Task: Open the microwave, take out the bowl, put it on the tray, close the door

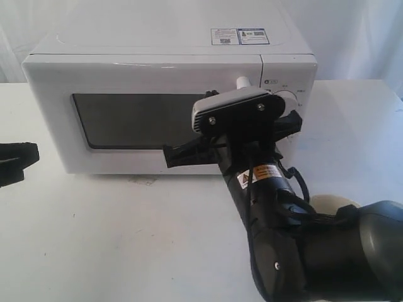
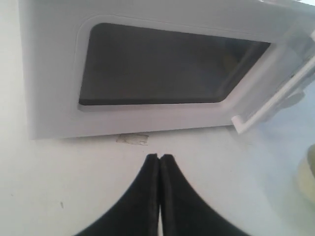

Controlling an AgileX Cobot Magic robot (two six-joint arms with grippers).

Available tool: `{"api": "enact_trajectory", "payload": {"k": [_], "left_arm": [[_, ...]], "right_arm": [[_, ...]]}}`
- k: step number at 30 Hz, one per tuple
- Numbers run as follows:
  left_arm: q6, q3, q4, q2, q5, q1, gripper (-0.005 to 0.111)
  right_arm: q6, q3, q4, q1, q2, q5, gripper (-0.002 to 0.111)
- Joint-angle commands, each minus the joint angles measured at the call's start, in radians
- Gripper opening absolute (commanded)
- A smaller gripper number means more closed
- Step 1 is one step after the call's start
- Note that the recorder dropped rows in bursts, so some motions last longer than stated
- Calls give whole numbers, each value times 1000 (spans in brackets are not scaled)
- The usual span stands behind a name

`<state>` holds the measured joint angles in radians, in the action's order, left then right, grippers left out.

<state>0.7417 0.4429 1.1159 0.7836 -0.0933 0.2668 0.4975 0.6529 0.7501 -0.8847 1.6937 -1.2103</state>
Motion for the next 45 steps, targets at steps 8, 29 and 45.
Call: {"api": "enact_trajectory", "payload": {"k": [8,29,45], "left_arm": [[-31,-4,35,-7,-135,5,0],[-27,-4,0,-387,-237,-158,0],[-31,-4,-73,-756,-344,-247,0]], "right_arm": [[-28,-13,91,-3,-10,87,0],[-30,-13,91,-3,-10,88,0],[-30,-13,91,-3,-10,88,0]]}}
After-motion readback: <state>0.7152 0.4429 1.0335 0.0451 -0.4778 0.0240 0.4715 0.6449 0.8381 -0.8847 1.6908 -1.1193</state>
